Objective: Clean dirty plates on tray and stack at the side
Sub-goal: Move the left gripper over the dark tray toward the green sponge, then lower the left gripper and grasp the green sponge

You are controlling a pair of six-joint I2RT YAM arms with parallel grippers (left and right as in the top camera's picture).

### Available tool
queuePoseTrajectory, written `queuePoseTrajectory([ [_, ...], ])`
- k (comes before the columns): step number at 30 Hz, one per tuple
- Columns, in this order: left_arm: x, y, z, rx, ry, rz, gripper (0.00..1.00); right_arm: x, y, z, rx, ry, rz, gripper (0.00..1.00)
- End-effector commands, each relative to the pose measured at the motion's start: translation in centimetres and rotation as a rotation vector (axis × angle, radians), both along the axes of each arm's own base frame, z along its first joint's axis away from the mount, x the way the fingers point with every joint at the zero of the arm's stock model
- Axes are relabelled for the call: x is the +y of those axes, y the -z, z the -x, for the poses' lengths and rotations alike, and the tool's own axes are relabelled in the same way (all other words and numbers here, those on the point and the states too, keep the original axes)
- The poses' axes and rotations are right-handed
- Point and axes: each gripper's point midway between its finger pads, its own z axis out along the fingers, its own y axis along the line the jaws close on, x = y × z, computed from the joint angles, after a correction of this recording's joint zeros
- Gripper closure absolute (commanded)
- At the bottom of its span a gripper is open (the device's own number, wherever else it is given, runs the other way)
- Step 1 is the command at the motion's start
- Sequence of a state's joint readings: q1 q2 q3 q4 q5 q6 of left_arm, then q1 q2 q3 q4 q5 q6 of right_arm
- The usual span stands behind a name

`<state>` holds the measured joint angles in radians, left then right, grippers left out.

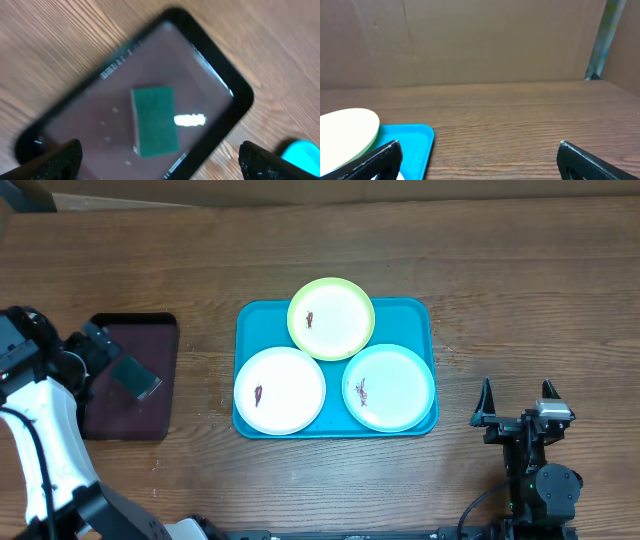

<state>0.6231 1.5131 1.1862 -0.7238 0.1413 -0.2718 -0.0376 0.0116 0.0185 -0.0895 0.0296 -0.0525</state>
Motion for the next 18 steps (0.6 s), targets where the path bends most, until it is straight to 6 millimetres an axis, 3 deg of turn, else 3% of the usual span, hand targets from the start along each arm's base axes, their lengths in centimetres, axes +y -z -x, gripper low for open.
queuePoseTrajectory([
  [1, -1.0, 0.3, -1.3, -0.025, 0.03, 0.073, 0.0, 0.2, 0.2, 0.0, -0.004, -0.007, 0.001, 0.0],
  [8, 0.9, 4.8, 0.0, 0.142, -0.044, 0.046, 0.0, 0.2, 0.2, 0.0, -0.004, -0.007, 0.001, 0.0],
  [18, -1.0, 10.7, -1.2, 0.245, 0.018, 0.132, 0.02, 0.2, 0.2, 0.0, -0.004, -0.007, 0.001, 0.0],
])
